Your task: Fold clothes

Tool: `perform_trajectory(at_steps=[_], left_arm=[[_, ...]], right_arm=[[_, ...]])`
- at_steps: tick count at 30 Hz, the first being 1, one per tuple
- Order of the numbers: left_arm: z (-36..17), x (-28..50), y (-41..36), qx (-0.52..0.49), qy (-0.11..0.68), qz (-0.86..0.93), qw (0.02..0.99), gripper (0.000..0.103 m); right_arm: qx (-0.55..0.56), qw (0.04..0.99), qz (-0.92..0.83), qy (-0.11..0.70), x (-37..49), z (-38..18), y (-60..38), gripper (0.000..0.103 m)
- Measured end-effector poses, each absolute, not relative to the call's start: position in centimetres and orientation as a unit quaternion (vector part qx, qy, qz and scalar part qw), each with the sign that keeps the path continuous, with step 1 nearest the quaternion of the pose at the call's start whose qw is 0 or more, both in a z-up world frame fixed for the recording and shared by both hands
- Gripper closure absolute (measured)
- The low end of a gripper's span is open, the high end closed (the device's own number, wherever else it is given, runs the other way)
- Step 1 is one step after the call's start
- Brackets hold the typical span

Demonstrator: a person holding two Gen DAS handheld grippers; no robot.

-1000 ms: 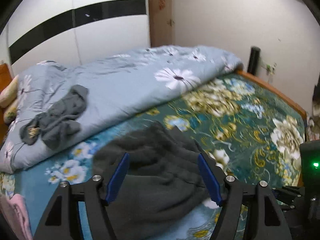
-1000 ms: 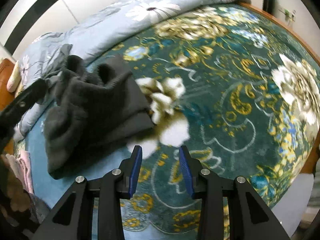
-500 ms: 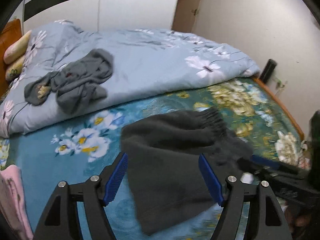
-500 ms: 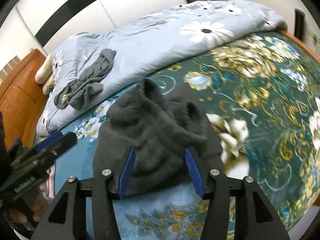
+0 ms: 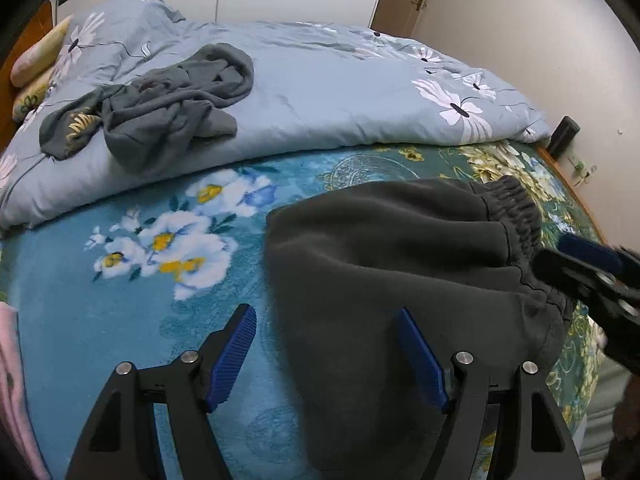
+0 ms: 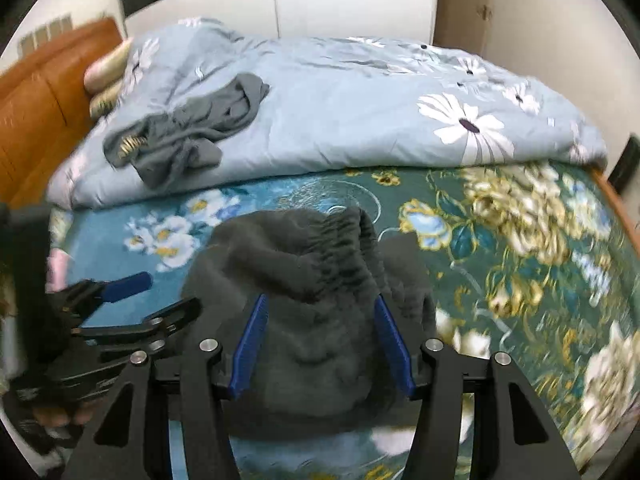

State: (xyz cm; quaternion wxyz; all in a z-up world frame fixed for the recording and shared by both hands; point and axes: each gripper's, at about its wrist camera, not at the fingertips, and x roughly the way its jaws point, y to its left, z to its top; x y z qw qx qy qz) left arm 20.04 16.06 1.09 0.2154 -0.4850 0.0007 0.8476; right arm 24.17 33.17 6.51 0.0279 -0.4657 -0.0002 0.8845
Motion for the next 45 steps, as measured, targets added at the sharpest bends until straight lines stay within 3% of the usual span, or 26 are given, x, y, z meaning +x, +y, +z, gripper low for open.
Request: perform_trajectory(at_steps=[4, 6, 12, 15, 17, 26, 31, 34, 41, 45], left_arm=[[0.9, 19.6, 16.0, -0.493, -0.01, 0.842, 0.22, 0.027], [0.9, 19.4, 15.8, -0.495, -0.019, 0.841, 0.219, 0.027], [1.1, 19.0, 15.1, -0.501, -0.054, 0.834, 0.227, 0.027], [1.2, 18.9, 14.8, -0.499, -0.06, 0.834, 0.226, 0.027], [1.1, 18.9, 14.7, -0.5, -0.062, 0.835, 0.223, 0.027], [0.8, 18.8, 15.0, -0.502, -0.057, 0.834, 0.221, 0.026], [0.7, 18.8, 15.0, -0.503, -0.052, 0.834, 0.221, 0.027], [0.8, 18.8, 14.8, -0.501, -0.052, 0.835, 0.221, 0.027], [0.1, 19.0, 15.3, -0.508, -0.035, 0.831, 0.222, 0.027], [0.0, 19.1, 15.6, -0.505, -0.024, 0.834, 0.221, 0.027]], right_arm=[[-0.479, 0.033, 0.877, 0.008, 22.1, 5.3, 33.8, 0.047], [-0.489, 0.028, 0.871, 0.034, 21.4, 4.7, 34.1, 0.051], [-0.499, 0.004, 0.866, -0.013, 21.4, 4.7, 32.3, 0.065], [-0.498, 0.001, 0.867, -0.028, 21.3, 4.8, 32.1, 0.064], [-0.497, 0.002, 0.867, -0.03, 21.0, 4.8, 32.4, 0.058], [-0.504, 0.002, 0.863, -0.01, 20.0, 4.4, 33.7, 0.056], [-0.498, 0.0, 0.866, -0.039, 21.0, 5.0, 32.8, 0.068], [-0.475, 0.029, 0.879, -0.037, 21.9, 6.8, 33.9, 0.07], [-0.516, 0.087, 0.85, 0.05, 22.9, 3.4, 39.4, 0.07], [-0.511, 0.09, 0.85, 0.091, 23.6, 2.6, 40.8, 0.064]])
